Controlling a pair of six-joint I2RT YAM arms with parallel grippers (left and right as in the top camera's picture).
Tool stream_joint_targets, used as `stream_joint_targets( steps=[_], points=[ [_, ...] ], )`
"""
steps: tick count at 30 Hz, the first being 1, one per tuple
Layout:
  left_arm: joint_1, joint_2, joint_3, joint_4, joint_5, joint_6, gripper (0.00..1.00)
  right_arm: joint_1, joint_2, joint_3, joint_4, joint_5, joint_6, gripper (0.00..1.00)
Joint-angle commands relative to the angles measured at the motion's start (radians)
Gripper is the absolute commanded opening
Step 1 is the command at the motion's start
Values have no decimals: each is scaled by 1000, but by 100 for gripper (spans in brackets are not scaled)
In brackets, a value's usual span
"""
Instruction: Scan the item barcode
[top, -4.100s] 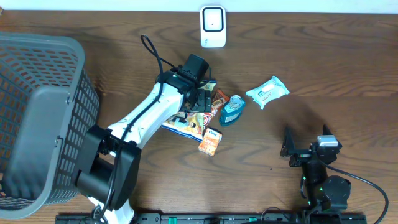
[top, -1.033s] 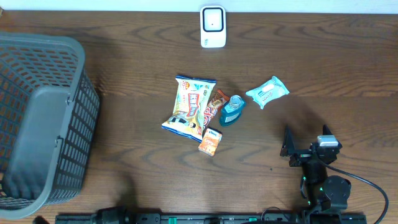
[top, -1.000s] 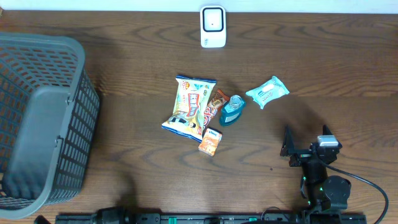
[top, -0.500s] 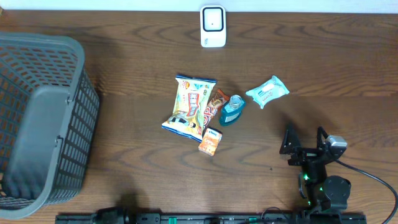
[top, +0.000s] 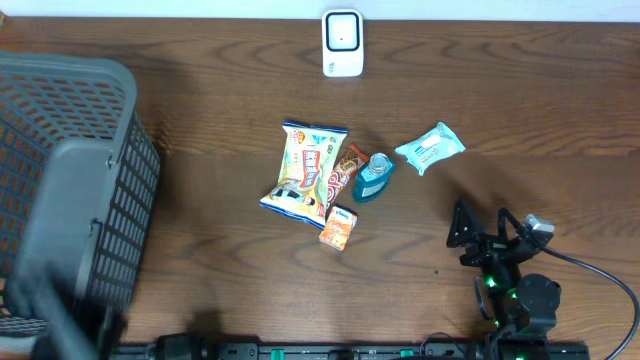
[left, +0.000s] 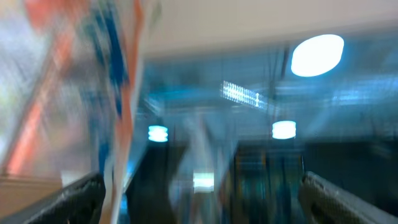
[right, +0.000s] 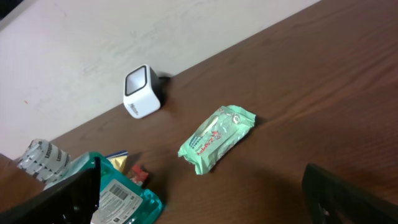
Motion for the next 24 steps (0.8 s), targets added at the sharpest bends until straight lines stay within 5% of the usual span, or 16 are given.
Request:
stream_joint_targets(
  steps=[1, 19, 24],
  points=[
    [-2, 14, -61, 61, -23, -40, 98, 8, 8, -1, -2, -14, 18, 99],
    [-3, -210, -145, 159, -58, -92, 98, 8, 128, -1, 6, -76, 17, 99],
    [-3, -199, -178, 256, -59, -254, 98, 8, 128, 2, 26, -147, 0, 99]
  ],
)
